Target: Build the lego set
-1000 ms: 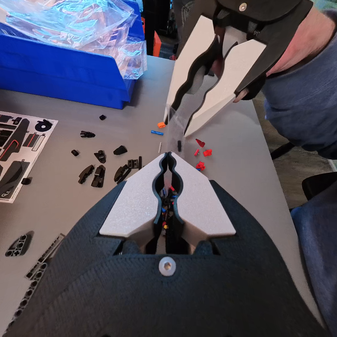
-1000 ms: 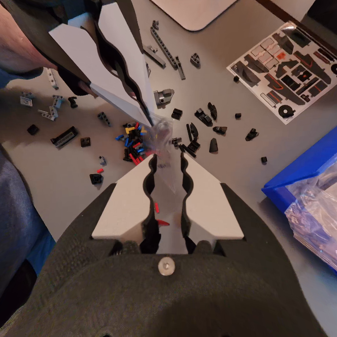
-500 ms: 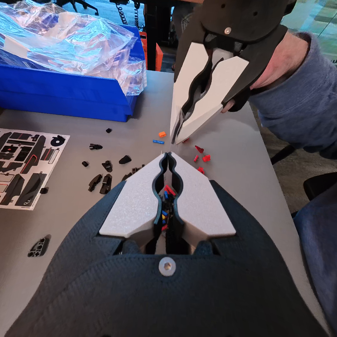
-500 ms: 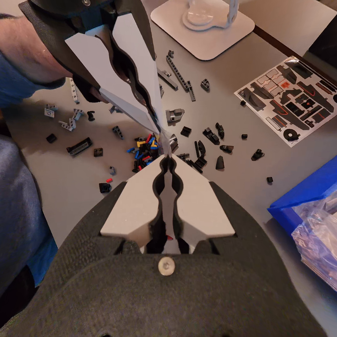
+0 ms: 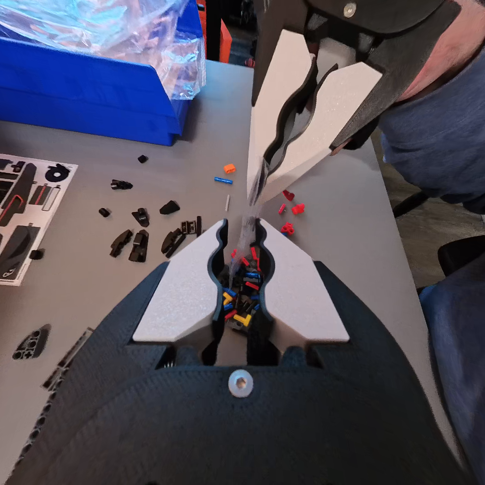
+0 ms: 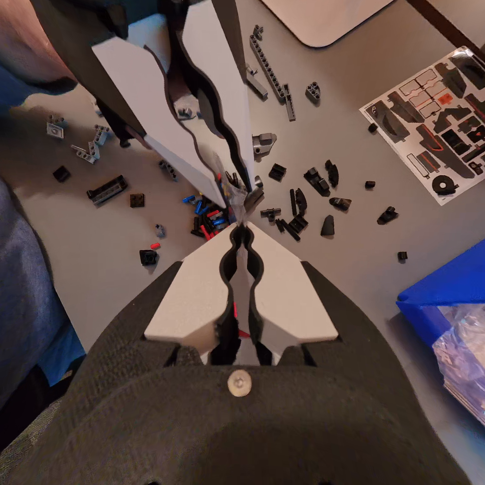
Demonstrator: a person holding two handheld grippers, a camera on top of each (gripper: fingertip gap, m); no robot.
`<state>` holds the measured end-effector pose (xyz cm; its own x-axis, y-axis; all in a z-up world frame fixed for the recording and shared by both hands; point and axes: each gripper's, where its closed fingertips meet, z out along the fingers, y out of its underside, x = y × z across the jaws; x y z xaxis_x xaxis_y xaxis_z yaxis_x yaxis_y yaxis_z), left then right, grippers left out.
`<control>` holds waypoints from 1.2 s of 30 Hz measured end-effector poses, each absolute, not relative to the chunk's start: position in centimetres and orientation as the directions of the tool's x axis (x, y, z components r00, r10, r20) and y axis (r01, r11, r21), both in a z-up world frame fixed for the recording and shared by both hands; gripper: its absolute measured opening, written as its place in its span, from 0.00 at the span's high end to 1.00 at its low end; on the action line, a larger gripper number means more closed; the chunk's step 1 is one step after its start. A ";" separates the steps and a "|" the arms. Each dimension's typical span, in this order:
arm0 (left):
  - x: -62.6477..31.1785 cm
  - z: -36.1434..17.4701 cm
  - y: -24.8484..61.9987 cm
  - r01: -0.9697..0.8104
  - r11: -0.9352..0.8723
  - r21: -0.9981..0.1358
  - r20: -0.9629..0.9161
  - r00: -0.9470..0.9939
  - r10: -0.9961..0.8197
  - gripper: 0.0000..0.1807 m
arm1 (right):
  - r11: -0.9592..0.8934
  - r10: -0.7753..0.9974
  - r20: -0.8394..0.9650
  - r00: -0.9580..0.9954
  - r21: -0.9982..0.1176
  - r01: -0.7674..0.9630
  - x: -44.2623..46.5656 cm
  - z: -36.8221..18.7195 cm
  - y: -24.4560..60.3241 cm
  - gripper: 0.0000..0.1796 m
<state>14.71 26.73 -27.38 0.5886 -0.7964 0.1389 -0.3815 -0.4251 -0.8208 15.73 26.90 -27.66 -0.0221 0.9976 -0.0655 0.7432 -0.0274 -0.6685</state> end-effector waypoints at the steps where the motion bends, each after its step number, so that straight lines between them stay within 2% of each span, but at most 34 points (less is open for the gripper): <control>1: 14.8 -27.7 26.7 -0.392 -0.426 -0.815 0.135 0.587 -0.798 0.90 | -0.024 0.997 -0.067 -0.028 -0.668 0.744 15.6 -27.7 26.7 1.00; 4: 15.0 -28.3 26.5 -0.412 -0.416 -0.811 0.122 0.576 -0.808 1.00 | -0.021 0.999 -0.049 -0.016 -0.669 0.743 15.3 -27.7 27.0 1.00; 7: 14.9 -28.0 26.6 -0.384 -0.419 -0.823 0.142 0.576 -0.805 1.00 | -0.052 0.998 -0.053 0.023 -0.662 0.748 15.7 -27.9 27.9 0.88; 10: 14.6 -27.4 26.7 -0.339 -0.426 -0.839 0.176 0.572 -0.801 1.00 | -0.074 0.996 -0.080 0.029 -0.641 0.764 16.5 -28.8 28.2 0.88; 14: 14.4 -27.0 26.7 -0.297 -0.431 -0.852 0.205 0.567 -0.797 1.00 | -0.070 0.989 -0.146 -0.031 -0.633 0.771 16.6 -29.7 27.1 1.00; 17: 14.3 -27.0 26.8 -0.291 -0.436 -0.852 0.212 0.569 -0.795 1.00 | -0.080 0.987 -0.157 -0.029 -0.642 0.762 16.4 -29.7 27.0 1.00; 19: 14.5 -27.5 26.3 -0.303 -0.457 -0.836 0.241 0.545 -0.803 0.95 | -0.093 0.983 -0.179 -0.035 -0.658 0.747 16.1 -29.3 26.8 1.00; 23: 14.4 -28.6 26.3 -0.363 -0.450 -0.816 0.196 0.560 -0.805 1.00 | -0.083 0.987 -0.158 -0.026 -0.646 0.759 16.1 -29.5 27.2 1.00; 36: 14.6 -28.8 26.2 -0.359 -0.456 -0.814 0.212 0.548 -0.809 1.00 | -0.074 0.985 -0.167 -0.048 -0.653 0.753 15.7 -28.9 26.6 1.00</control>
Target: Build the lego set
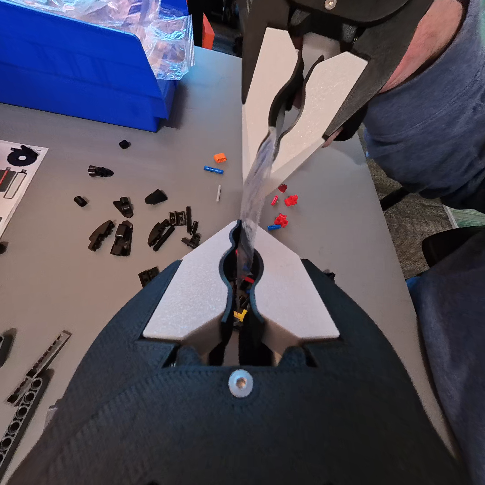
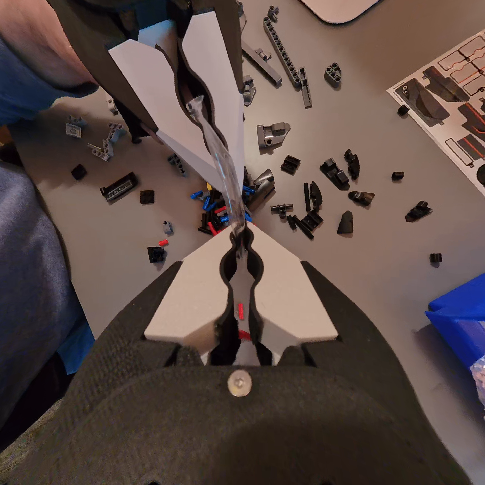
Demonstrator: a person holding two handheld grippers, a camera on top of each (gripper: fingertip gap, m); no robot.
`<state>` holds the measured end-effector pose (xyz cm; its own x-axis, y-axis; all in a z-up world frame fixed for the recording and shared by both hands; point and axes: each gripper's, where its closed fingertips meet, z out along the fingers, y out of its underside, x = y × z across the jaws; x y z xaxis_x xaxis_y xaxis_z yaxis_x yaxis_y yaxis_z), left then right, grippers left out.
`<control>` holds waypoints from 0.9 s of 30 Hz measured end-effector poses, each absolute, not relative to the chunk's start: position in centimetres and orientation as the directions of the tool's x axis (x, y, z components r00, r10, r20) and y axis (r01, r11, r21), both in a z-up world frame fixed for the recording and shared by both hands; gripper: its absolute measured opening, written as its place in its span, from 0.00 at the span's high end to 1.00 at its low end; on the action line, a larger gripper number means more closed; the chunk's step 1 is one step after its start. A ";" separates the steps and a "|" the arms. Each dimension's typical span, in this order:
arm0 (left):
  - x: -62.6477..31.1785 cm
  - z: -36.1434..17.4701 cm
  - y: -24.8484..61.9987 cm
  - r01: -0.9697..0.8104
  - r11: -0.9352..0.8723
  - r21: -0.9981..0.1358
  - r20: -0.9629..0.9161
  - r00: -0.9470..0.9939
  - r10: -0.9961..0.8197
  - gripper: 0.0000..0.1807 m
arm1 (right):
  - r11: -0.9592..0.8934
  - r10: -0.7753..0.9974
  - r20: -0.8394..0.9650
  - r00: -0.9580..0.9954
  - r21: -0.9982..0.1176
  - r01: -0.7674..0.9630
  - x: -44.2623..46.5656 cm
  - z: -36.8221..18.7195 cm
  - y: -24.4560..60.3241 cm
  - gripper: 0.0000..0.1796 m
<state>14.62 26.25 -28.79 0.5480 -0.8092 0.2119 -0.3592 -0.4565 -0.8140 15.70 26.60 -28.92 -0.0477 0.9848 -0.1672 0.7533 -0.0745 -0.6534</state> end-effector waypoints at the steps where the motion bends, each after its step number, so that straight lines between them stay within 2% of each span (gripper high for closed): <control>1: 14.6 -28.8 26.2 -0.356 -0.457 -0.815 0.215 0.547 -0.809 1.00 | -0.079 0.984 -0.171 -0.046 -0.658 0.749 15.7 -28.9 26.6 1.00; 10: 14.5 -28.4 26.4 -0.330 -0.465 -0.822 0.234 0.549 -0.802 1.00 | -0.099 0.980 -0.193 -0.052 -0.694 0.713 15.2 -28.3 26.6 1.00; 13: 14.1 -28.5 26.7 -0.328 -0.473 -0.818 0.231 0.567 -0.791 0.96 | -0.106 0.980 -0.195 -0.044 -0.693 0.713 15.4 -28.2 26.8 1.00; 17: 13.7 -28.1 26.5 -0.302 -0.477 -0.825 0.251 0.560 -0.789 1.00 | -0.094 0.982 -0.185 -0.043 -0.671 0.735 15.8 -28.5 26.8 1.00; 23: 14.0 -28.2 26.3 -0.312 -0.469 -0.826 0.247 0.547 -0.800 1.00 | -0.106 0.983 -0.183 -0.024 -0.668 0.736 15.9 -28.7 27.1 1.00; 27: 14.3 -27.7 26.2 -0.287 -0.469 -0.836 0.268 0.532 -0.803 1.00 | -0.121 0.981 -0.195 -0.015 -0.664 0.738 15.7 -29.2 27.1 0.92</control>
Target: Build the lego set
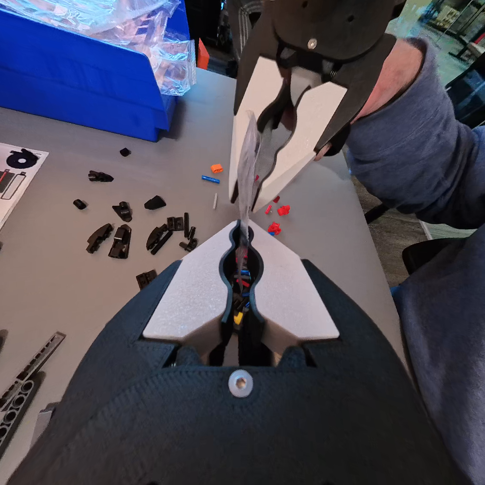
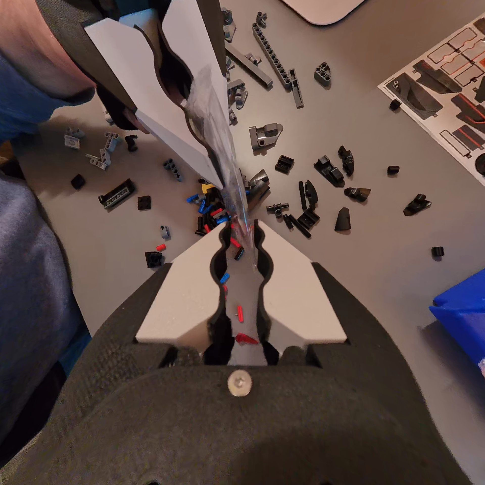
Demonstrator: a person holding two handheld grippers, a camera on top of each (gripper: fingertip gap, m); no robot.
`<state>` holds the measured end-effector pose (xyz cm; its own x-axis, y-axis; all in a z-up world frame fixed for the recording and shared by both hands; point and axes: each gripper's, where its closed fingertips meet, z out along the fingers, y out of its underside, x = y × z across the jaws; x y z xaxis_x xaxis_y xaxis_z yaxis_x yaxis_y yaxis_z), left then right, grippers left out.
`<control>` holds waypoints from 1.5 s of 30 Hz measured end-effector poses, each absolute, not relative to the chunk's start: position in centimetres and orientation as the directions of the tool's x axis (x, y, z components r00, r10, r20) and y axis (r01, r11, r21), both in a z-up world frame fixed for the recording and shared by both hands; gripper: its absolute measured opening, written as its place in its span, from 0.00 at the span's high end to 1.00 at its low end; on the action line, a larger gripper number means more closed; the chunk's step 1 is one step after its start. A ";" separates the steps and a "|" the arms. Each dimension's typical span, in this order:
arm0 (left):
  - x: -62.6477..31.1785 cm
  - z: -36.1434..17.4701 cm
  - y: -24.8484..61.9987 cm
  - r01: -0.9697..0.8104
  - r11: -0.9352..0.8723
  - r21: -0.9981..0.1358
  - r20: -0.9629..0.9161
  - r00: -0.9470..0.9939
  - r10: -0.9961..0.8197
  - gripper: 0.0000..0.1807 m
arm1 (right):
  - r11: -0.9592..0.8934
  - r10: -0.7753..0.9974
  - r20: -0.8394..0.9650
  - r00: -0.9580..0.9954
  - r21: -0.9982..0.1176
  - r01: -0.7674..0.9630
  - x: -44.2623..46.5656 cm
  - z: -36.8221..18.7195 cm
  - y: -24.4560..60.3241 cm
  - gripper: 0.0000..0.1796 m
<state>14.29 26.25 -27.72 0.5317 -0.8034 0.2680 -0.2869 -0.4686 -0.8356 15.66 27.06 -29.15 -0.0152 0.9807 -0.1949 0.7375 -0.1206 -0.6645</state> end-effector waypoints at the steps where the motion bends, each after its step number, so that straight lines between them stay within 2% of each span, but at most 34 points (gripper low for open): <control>1: 14.4 -27.7 26.2 -0.283 -0.469 -0.836 0.272 0.529 -0.804 1.00 | -0.121 0.979 -0.204 -0.024 -0.665 0.737 15.5 -29.3 26.8 0.92; 5: 14.5 -27.9 26.2 -0.285 -0.472 -0.834 0.276 0.527 -0.804 1.00 | -0.101 0.976 -0.211 -0.057 -0.668 0.738 15.1 -29.5 26.2 1.00; 19: 14.4 -28.4 26.3 -0.288 -0.482 -0.828 0.278 0.534 -0.798 1.00 | -0.107 0.980 -0.197 -0.034 -0.661 0.743 15.0 -30.0 26.6 1.00; 20: 14.4 -28.3 26.3 -0.290 -0.480 -0.828 0.276 0.534 -0.799 1.00 | -0.111 0.981 -0.191 -0.024 -0.663 0.740 15.0 -29.9 26.7 0.98; 23: 14.7 -28.0 26.2 -0.311 -0.466 -0.828 0.257 0.528 -0.809 1.00 | -0.084 0.992 -0.125 -0.008 -0.709 0.700 14.7 -28.4 27.3 0.85; 24: 14.8 -28.0 26.1 -0.329 -0.460 -0.825 0.243 0.528 -0.813 1.00 | -0.062 0.995 -0.103 -0.019 -0.728 0.683 14.5 -27.8 27.2 0.85; 25: 14.9 -28.0 26.1 -0.348 -0.453 -0.821 0.227 0.529 -0.818 1.00 | -0.047 0.996 -0.088 -0.027 -0.735 0.677 14.4 -27.4 27.0 0.87; 27: 15.0 -28.0 26.0 -0.382 -0.437 -0.814 0.194 0.531 -0.825 1.00 | -0.001 0.997 -0.051 -0.054 -0.734 0.679 14.4 -27.1 26.7 1.00; 32: 14.9 -27.9 25.8 -0.434 -0.426 -0.794 0.143 0.548 -0.824 1.00 | 0.005 0.997 -0.051 -0.064 -0.741 0.671 14.6 -26.6 26.4 1.00; 34: 14.2 -27.9 25.8 -0.465 -0.441 -0.768 0.108 0.584 -0.804 0.88 | -0.020 0.998 -0.057 -0.037 -0.763 0.646 15.2 -25.6 27.1 1.00; 38: 12.8 -25.2 26.0 -0.449 -0.403 -0.798 0.030 0.637 -0.770 0.80 | -0.106 0.993 -0.056 0.108 -0.838 0.536 17.7 -21.0 31.3 1.00; 41: 12.1 -22.9 25.7 -0.409 -0.369 -0.835 0.017 0.651 -0.759 0.79 | -0.167 0.969 -0.062 0.240 -0.878 0.449 20.1 -17.8 35.8 1.00; 45: 11.6 -21.4 24.8 -0.407 -0.348 -0.845 -0.001 0.651 -0.759 0.84 | -0.258 0.934 -0.127 0.334 -0.886 0.386 22.0 -16.5 40.7 1.00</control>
